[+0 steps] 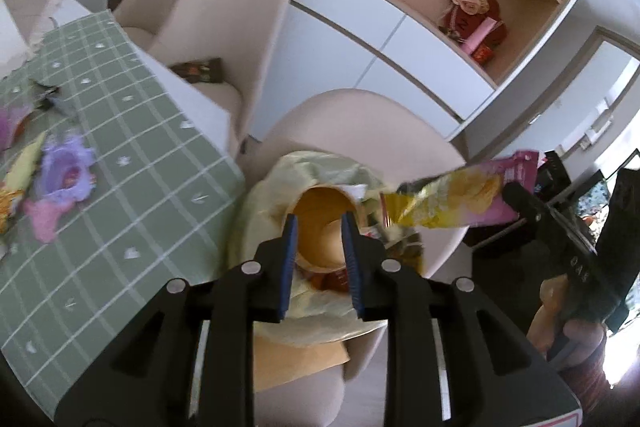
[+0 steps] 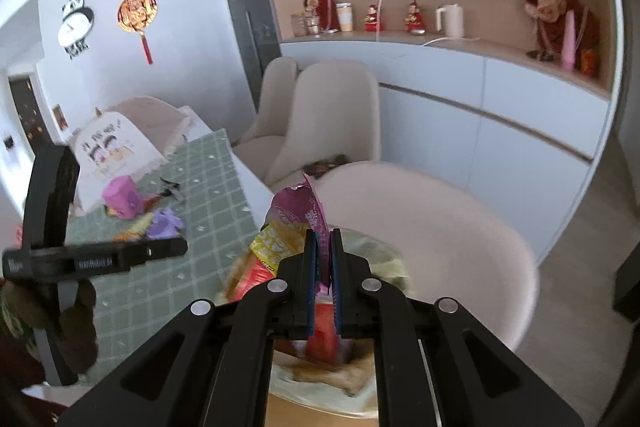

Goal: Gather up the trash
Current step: 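Carry the red cup and pink chip bag over the yellow-lined bin, then open both tools to drop the red cup and chip bag into the bin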

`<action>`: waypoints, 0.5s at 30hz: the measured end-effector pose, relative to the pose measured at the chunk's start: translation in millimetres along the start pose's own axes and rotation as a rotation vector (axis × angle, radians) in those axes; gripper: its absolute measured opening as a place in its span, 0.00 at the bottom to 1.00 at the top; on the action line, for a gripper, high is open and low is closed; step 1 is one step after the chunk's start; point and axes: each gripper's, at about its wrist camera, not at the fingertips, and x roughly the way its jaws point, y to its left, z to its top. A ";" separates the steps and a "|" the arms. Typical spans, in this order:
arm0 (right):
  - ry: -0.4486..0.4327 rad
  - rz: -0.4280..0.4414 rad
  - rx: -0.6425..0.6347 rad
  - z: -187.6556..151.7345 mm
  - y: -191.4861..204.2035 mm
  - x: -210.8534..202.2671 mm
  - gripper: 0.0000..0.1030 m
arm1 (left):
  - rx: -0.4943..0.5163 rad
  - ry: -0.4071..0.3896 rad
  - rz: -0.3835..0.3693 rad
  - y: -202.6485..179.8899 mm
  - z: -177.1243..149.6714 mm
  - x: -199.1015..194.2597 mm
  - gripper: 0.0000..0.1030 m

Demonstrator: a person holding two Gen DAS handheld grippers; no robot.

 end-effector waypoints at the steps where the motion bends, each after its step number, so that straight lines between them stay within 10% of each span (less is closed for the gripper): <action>1: 0.003 0.028 0.020 0.7 4.3 5.2 0.08 | 0.000 0.000 0.015 6.3 -3.1 -4.6 0.21; 15: 0.071 0.126 0.033 5.1 64.8 67.8 0.08 | -0.103 -0.044 0.126 78.5 -27.9 -60.6 0.22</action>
